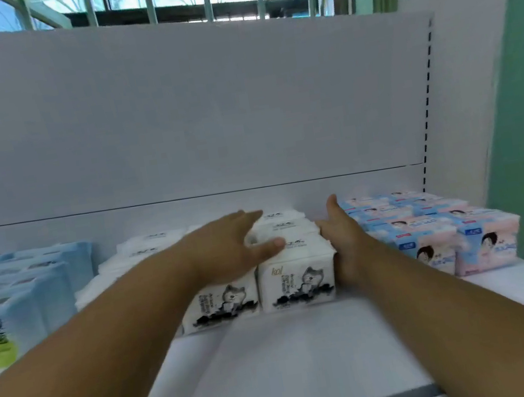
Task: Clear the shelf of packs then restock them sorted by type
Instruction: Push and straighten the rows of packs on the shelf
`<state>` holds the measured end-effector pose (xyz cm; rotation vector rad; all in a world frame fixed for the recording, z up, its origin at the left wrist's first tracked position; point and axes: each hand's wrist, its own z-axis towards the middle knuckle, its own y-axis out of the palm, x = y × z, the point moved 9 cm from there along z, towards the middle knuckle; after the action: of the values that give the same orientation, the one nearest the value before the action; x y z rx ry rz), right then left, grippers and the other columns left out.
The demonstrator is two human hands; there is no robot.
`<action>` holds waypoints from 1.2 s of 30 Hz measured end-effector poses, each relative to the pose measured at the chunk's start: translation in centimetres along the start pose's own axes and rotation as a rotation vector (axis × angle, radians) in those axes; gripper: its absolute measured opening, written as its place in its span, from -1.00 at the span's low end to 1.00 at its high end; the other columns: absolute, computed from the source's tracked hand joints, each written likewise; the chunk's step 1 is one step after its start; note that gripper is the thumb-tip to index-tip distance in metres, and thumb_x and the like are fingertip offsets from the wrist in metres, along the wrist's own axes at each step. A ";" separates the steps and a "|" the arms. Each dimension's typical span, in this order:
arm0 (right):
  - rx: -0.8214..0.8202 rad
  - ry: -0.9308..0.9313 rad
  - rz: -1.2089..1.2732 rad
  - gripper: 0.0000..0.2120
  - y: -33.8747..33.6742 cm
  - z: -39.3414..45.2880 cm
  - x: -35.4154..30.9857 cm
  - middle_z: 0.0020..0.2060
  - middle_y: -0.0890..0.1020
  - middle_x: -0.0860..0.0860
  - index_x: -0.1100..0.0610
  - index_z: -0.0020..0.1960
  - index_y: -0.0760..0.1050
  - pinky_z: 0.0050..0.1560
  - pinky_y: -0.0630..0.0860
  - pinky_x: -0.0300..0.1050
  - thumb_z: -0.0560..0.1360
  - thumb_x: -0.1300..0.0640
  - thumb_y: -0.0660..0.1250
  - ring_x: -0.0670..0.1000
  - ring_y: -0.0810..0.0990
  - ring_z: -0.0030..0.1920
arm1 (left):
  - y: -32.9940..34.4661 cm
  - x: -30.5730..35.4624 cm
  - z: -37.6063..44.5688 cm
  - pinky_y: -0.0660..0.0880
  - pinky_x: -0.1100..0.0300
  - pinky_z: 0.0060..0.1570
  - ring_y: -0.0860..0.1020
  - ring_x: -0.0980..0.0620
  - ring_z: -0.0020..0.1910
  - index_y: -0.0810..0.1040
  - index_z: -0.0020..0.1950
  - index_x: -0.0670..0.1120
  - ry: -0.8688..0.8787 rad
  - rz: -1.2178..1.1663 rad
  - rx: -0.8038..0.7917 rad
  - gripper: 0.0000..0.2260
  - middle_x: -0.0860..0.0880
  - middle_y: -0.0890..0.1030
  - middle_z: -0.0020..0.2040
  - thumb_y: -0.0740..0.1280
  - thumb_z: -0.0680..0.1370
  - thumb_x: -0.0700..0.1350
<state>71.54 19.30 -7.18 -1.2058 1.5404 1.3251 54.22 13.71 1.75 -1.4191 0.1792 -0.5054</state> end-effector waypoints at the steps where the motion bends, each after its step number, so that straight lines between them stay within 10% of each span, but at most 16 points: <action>1: 0.036 -0.006 -0.003 -0.02 -0.2 0.1 -0.2 0.07 0.66 0.25 0.26 0.19 0.60 0.23 0.49 0.14 0.39 -0.58 -0.05 0.26 0.63 0.11 | -0.7 -0.9 -0.1 0.07 -0.03 0.50 0.12 0.02 0.56 0.03 0.58 0.20 -0.017 -0.018 0.012 -0.20 0.07 0.07 0.60 0.05 0.41 0.50; 5: 0.092 -0.012 -0.077 0.15 -1.2 1.7 -0.6 -0.16 0.54 0.20 0.31 0.44 0.31 -0.14 0.47 -0.04 0.28 -0.63 0.05 0.14 0.54 -0.10 | 0.6 -3.5 -0.2 0.00 -0.07 0.53 0.02 0.03 0.58 -0.03 0.59 0.18 -0.030 0.081 -0.109 -0.15 0.05 -0.01 0.62 -0.01 0.39 0.52; 16: 0.159 -0.073 -0.218 -0.20 -1.1 2.0 -2.4 -0.37 0.68 0.11 0.25 0.09 0.54 -0.52 0.48 -0.28 0.58 -0.37 -0.20 0.05 0.67 -0.41 | 2.6 -3.0 1.0 -0.09 -0.22 0.51 -0.10 -0.03 0.59 -0.08 0.59 0.21 0.000 0.137 -0.193 -0.25 0.02 -0.10 0.61 -0.10 0.45 0.49; 22: 0.195 -0.056 -0.138 0.00 -2.0 2.0 -1.7 0.38 0.34 0.39 0.33 0.39 0.40 0.39 0.35 0.22 0.47 -0.52 -0.13 0.42 0.36 0.36 | 0.4 -4.3 1.9 -0.10 -0.17 0.52 -0.09 -0.09 0.59 -0.06 0.58 0.24 -0.062 0.107 -0.086 -0.24 0.01 -0.07 0.62 -0.08 0.43 0.51; 24: 0.199 -0.050 -0.184 -0.07 -2.1 2.1 -1.6 0.07 0.58 0.42 0.35 0.21 0.53 -0.06 0.64 -0.07 0.52 -0.46 -0.13 0.33 0.64 0.03 | -0.1 -6.6 2.2 -0.10 -0.22 0.51 -0.09 -0.14 0.59 -0.06 0.57 0.26 -0.134 0.131 -0.095 -0.18 -0.03 -0.07 0.62 -0.13 0.35 0.54; 26: 0.190 -0.092 -0.217 -0.29 -1.6 1.9 -1.8 -0.04 0.68 0.27 0.22 0.19 0.53 -0.41 0.51 -0.23 0.61 -0.31 -0.14 0.16 0.71 -0.08 | -1.4 -10.8 2.0 -0.07 -0.24 0.51 -0.05 -0.15 0.59 -0.02 0.57 0.26 -0.257 0.079 -0.074 -0.12 -0.05 -0.05 0.62 -0.13 0.28 0.55; 28: 0.210 -0.136 -0.185 -0.39 -0.3 -0.6 -2.7 0.16 0.63 0.22 0.21 0.38 0.40 -0.32 0.46 -0.18 0.66 -0.21 -0.12 0.13 0.63 0.16 | -2.1 -14.9 0.9 -0.05 -0.19 0.52 -0.01 -0.09 0.59 0.02 0.57 0.26 -0.359 0.084 -0.087 -0.10 -0.04 0.00 0.62 -0.13 0.26 0.57; 32: 0.206 -0.148 -0.132 -0.32 -1.8 1.6 -2.0 -0.61 0.56 -0.07 0.31 0.00 0.51 -0.60 0.36 -0.40 0.66 -0.22 -0.15 -0.18 0.54 -0.59 | -0.8 -16.4 -0.7 -0.09 -0.09 0.53 -0.01 -0.05 0.59 0.03 0.58 0.22 -0.365 0.052 -0.161 -0.29 -0.07 0.04 0.61 -0.11 0.47 0.46; 36: 0.196 -0.120 -0.137 -0.40 -1.6 3.3 -1.6 -0.35 0.71 0.05 0.20 0.05 0.52 -0.29 0.53 -0.21 0.64 -0.25 -0.08 0.01 0.67 -0.33 | -0.3 -15.6 -0.4 -0.11 -0.09 0.51 -0.01 -0.08 0.59 0.04 0.58 0.21 -0.351 0.024 -0.139 -0.37 -0.06 0.03 0.61 -0.08 0.55 0.40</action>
<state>73.45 22.78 -6.67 -1.0691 1.4387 1.1092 40.22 20.18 -0.75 -1.6154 -0.0521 -0.2209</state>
